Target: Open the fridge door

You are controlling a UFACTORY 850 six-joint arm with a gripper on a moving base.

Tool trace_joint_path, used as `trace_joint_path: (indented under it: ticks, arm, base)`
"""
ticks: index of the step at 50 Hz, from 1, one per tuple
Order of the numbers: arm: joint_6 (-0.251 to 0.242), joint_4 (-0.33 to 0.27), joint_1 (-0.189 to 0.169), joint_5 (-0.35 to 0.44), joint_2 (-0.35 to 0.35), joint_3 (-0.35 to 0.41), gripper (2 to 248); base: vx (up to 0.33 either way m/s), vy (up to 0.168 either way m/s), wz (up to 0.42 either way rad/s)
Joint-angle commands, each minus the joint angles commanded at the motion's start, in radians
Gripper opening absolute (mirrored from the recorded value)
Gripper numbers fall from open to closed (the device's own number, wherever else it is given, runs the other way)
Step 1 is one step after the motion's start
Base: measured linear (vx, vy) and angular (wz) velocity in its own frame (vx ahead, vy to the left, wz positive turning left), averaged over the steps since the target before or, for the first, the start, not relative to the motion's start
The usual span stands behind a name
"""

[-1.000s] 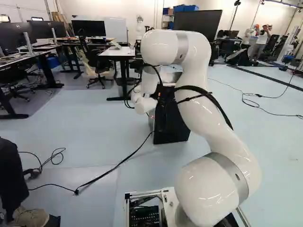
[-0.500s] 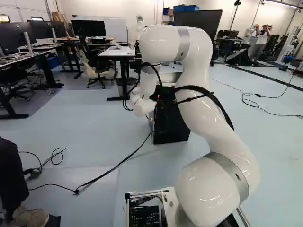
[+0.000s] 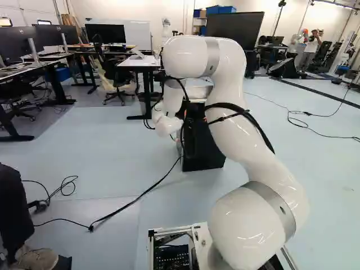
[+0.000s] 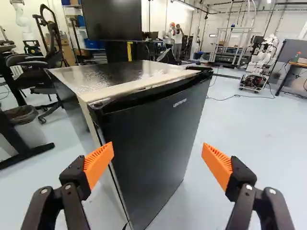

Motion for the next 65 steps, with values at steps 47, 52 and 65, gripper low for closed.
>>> trace_joint_path:
  ticks: [47, 52, 65]
  arm:
    - [0.0, 0.033, 0.0, 0.0, -0.124, -0.218, 247]
    - [0.0, 0.036, -0.003, 0.0, -0.138, -0.242, 247]
    - [0.0, 0.055, -0.014, 0.0, -0.149, -0.263, 247]
  base:
    - [0.0, 0.0, 0.0]
    - [0.0, 0.0, 0.0]
    - [0.0, 0.0, 0.0]
